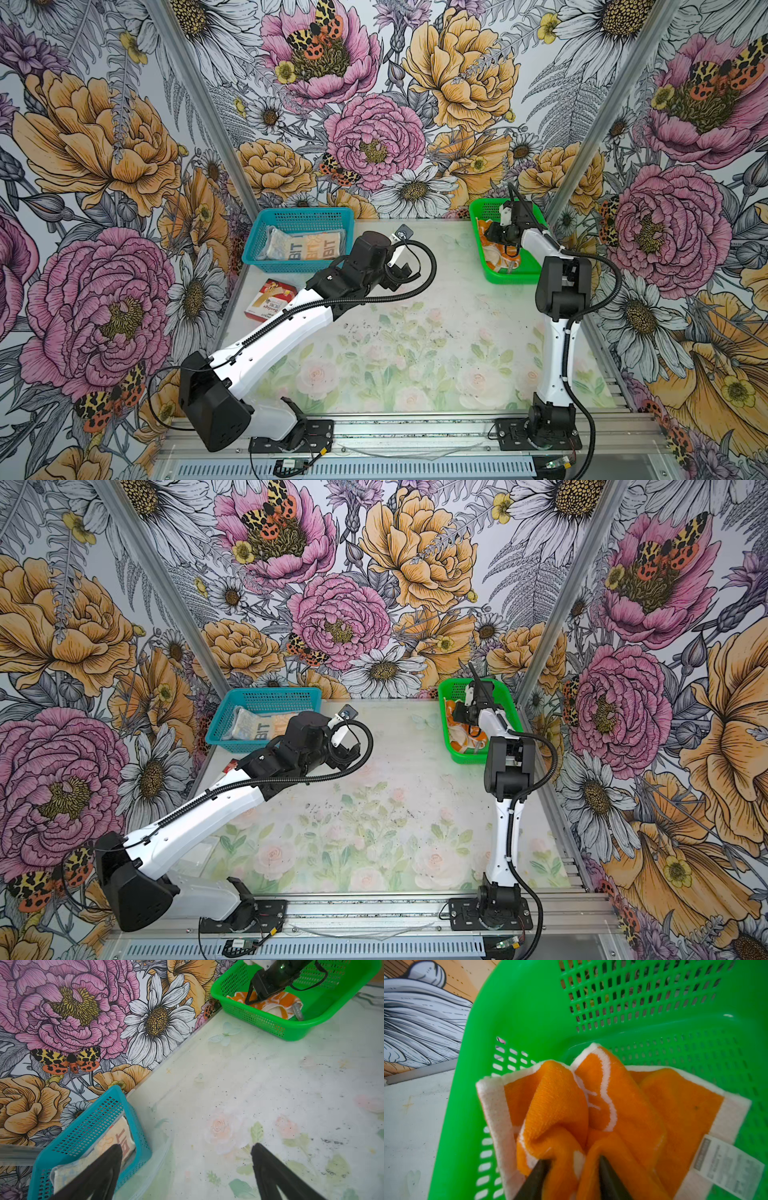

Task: Fold and stack the towels
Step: 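Pull the orange towel out and drop it on the table with the right gripper, then lower both grippers to the orange towel's edge nearest the robot and pinch it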

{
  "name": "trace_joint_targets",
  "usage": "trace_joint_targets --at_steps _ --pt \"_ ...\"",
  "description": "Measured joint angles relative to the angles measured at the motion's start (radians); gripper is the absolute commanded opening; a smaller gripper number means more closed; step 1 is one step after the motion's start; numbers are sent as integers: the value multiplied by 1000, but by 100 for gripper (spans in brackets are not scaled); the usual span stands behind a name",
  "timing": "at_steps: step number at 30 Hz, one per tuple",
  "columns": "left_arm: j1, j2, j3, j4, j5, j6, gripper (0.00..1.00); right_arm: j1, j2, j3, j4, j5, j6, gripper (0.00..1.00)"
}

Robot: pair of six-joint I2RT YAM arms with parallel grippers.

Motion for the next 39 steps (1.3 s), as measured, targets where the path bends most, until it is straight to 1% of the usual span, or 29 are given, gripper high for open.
trace_joint_targets --at_steps 5,8,11,13,15,18,20,21,23,25,27,28,31,33,36,38,39 --pt "3 -27 -58 6 -37 -101 98 17 -60 -2 -25 -2 -3 0" --pt "19 -63 -96 24 -38 -146 98 35 -171 5 -58 -6 -4 0" --pt "51 -102 -140 47 -36 -191 98 66 -285 97 -109 -37 -3 0" --pt "69 -128 -177 74 -30 -220 98 102 -355 200 -148 -71 -3 0" --pt "81 -151 -208 89 -26 -248 98 153 -433 256 -167 -113 1 0" --pt "87 -182 -242 103 -23 -285 98 244 -576 229 -183 -201 21 0" --pt "97 -206 -263 106 -14 -313 98 301 -677 123 -178 -250 34 0" --pt "105 -218 -273 106 -7 -327 98 325 -732 43 -181 -262 39 0" --pt "121 -236 -290 106 4 -355 98 353 -824 -138 -182 -267 49 0" --pt "131 -246 -303 102 11 -386 98 368 -898 -369 -173 -264 69 0" --pt "131 -251 -317 96 25 -425 98 373 -936 -587 -142 -249 96 26" --pt "131 -251 -325 90 38 -444 98 373 -948 -713 -124 -238 112 31" --pt "130 -243 -351 56 106 -510 97 373 -953 -1016 -109 -218 143 43" --pt "117 -223 -371 36 148 -548 96 382 -972 -1160 -110 -206 165 51" --pt "72 -178 -417 18 217 -613 91 415 -1099 -1295 -109 -182 203 58" --pt "50 -142 -449 16 275 -654 89 432 -1222 -1338 -101 -173 231 60" --pt "45 -119 -462 18 303 -669 86 435 -1285 -1353 -90 -169 249 61"
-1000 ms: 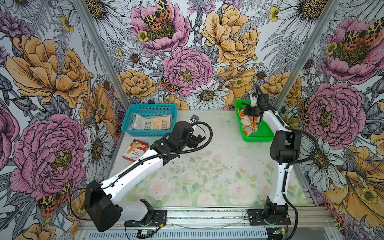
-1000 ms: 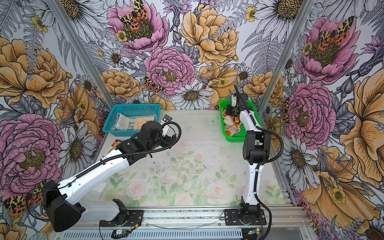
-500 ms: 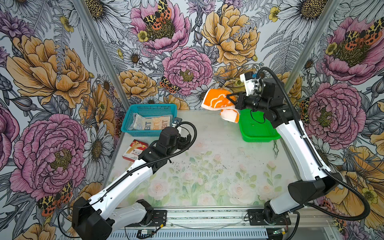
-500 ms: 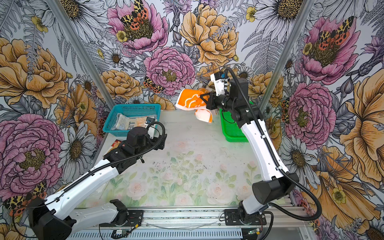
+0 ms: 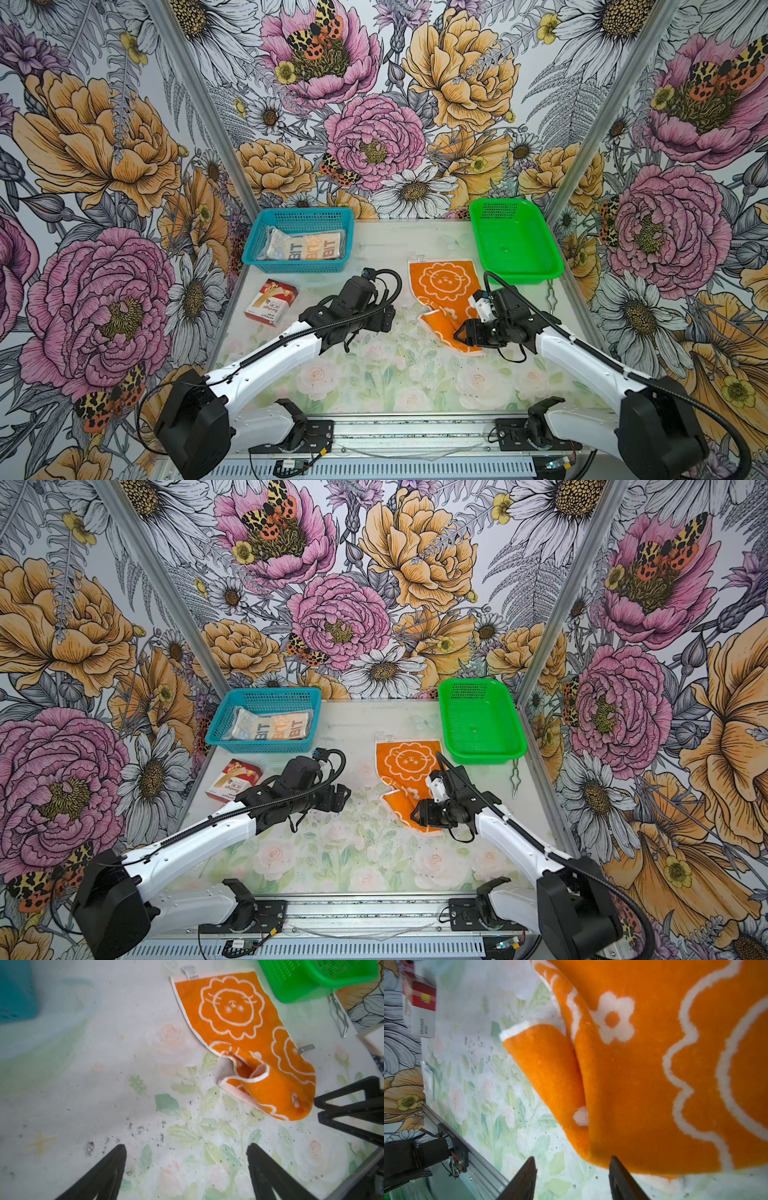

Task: Fold and stack the towels
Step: 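Lower both grippers to the orange towel's edge nearest the robot and pinch it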

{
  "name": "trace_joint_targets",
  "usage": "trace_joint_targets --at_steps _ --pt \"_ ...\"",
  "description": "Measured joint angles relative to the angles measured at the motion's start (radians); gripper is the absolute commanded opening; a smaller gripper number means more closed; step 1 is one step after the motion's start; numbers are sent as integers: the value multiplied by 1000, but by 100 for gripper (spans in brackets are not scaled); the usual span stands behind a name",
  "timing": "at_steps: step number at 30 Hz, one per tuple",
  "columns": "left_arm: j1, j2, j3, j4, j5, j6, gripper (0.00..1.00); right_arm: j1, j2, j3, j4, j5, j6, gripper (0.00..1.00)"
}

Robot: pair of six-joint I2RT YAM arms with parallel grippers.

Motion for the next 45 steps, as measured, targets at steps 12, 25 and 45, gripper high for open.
trace_joint_targets --at_steps 12,25,45 --pt "-10 439 80 179 212 50 69 2 -319 -201 -70 191 237 54" --pt "68 650 98 628 442 168 53 2 -382 -246 -91 227 325 56" --pt "61 680 15 784 674 195 18 1 -373 -246 -92 243 321 57"
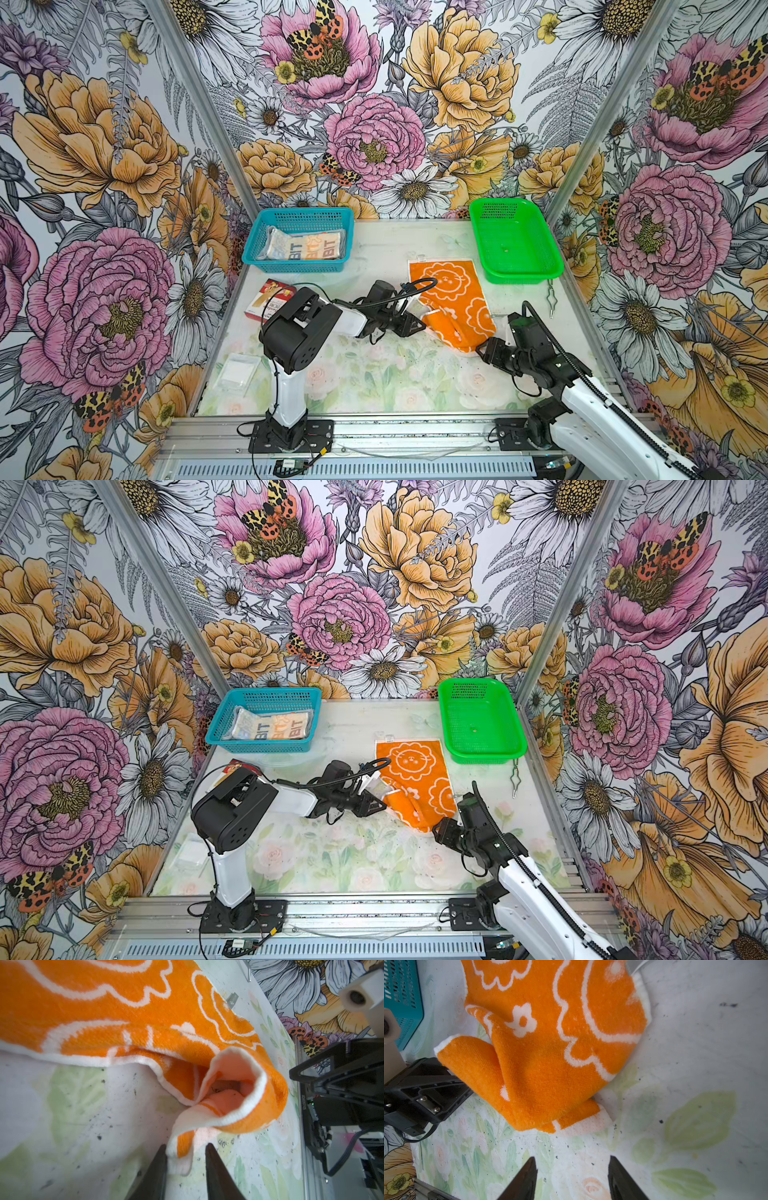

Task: Fold and stack the towels
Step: 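Lower both grippers to the orange towel's edge nearest the robot and pinch it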

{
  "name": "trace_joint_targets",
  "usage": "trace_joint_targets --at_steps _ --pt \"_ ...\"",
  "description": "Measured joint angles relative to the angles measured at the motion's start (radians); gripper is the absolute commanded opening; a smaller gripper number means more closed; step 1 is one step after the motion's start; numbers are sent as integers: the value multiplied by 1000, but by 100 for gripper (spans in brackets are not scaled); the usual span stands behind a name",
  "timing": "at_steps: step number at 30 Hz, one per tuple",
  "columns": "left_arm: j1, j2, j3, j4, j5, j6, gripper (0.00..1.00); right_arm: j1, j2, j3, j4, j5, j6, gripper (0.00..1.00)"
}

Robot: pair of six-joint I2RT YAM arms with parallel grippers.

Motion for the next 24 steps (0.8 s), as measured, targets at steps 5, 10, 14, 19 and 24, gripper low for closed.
trace_joint_targets --at_steps 5,10,14,19,24 --pt "-2 -24 -7 -2 -5 -12 0 0 0 0 0 4 0 57" --pt "2 -228 -73 -116 -121 -62 0 0 -3 -2 1 4 2 58" --pt "9 -418 -113 -240 -279 -130 0 0 -9 -15 6 8 1 58" --pt "37 -513 -166 -343 -408 -227 0 -5 61 -23 68 -16 2 57" --pt "45 -497 -183 -400 -438 -266 0 24 210 -61 229 -60 29 55"
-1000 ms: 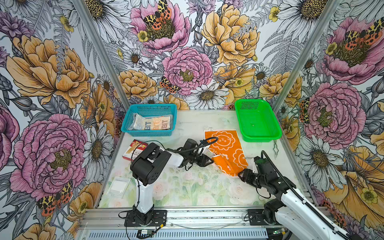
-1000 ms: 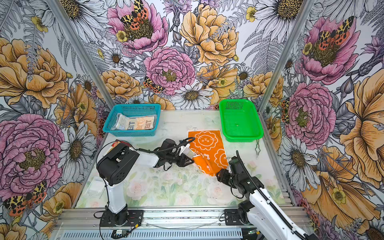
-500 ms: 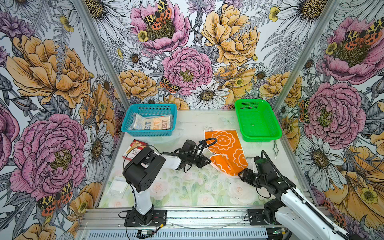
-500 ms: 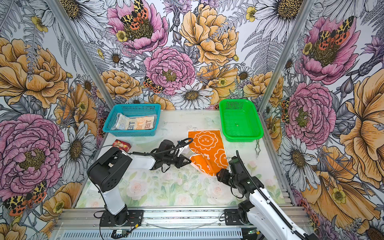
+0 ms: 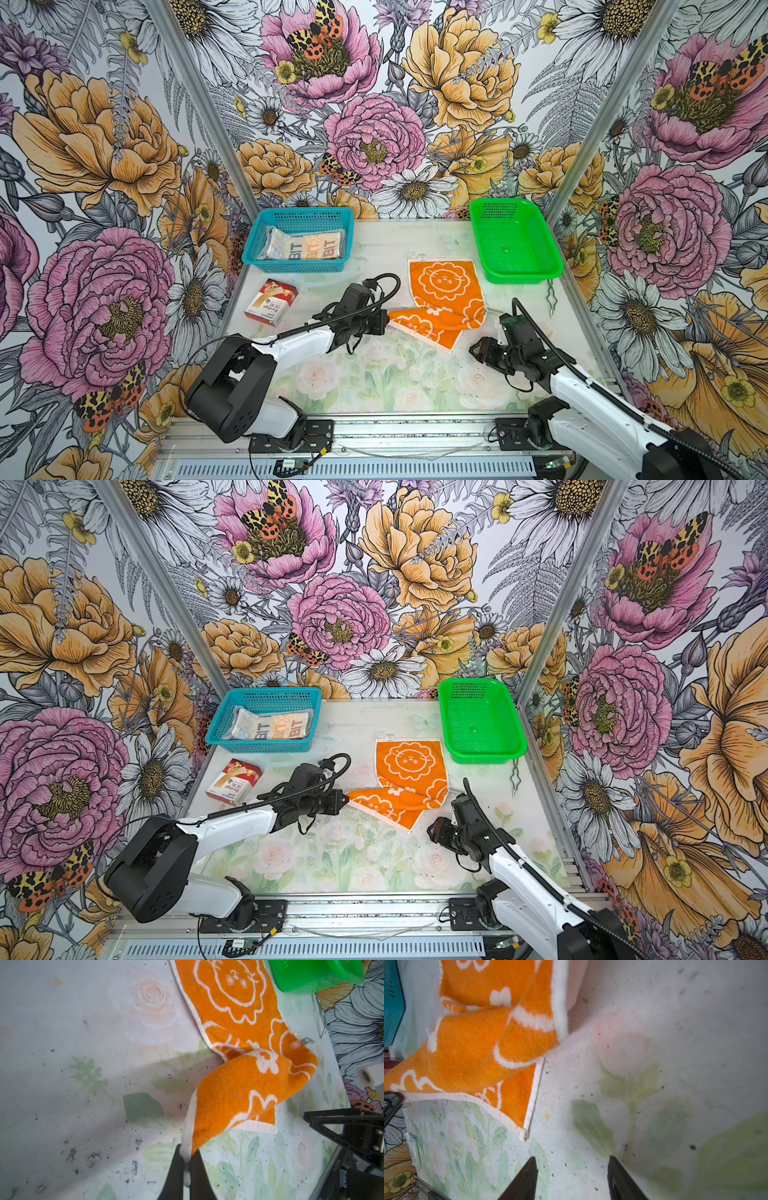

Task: Fold and stack the towels
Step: 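Lower both grippers to the orange towel's edge nearest the robot and pinch it, then lift the orange towel's near edge high with both grippers, letting it hang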

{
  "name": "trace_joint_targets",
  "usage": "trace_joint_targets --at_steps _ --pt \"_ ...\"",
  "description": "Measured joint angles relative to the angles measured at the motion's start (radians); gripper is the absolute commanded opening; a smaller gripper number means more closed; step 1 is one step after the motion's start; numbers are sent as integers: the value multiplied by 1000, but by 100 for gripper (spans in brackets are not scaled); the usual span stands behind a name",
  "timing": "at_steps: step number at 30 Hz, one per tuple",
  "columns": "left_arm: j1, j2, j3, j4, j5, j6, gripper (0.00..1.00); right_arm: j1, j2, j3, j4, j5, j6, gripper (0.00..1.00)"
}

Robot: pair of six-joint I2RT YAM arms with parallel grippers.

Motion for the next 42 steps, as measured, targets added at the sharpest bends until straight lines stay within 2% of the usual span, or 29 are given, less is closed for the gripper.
trace_joint_targets --at_steps 4,9,11,15,20,28,36,39,42 --pt "0 2 -2 -12 0 -8 0 65 72 -7 151 -1 61 55" --pt "0 -3 -26 -13 0 -8 0 163 164 -59 409 15 200 54" --pt "0 -3 -32 -15 0 -8 0 203 190 -59 455 43 241 54" --pt "0 -16 -34 -15 0 -8 0 262 175 -58 436 103 290 54" --pt "0 -33 -36 -14 1 -8 0 272 156 -52 393 127 320 54" --pt "0 -36 -54 -13 8 -16 0 309 301 41 402 145 332 48" --pt "0 -43 -79 0 18 -27 0 347 361 45 459 148 370 20" --pt "0 -43 -79 12 21 -27 0 351 365 39 457 147 377 5" --pt "0 -43 -79 16 26 -27 0 351 364 37 453 148 387 0"
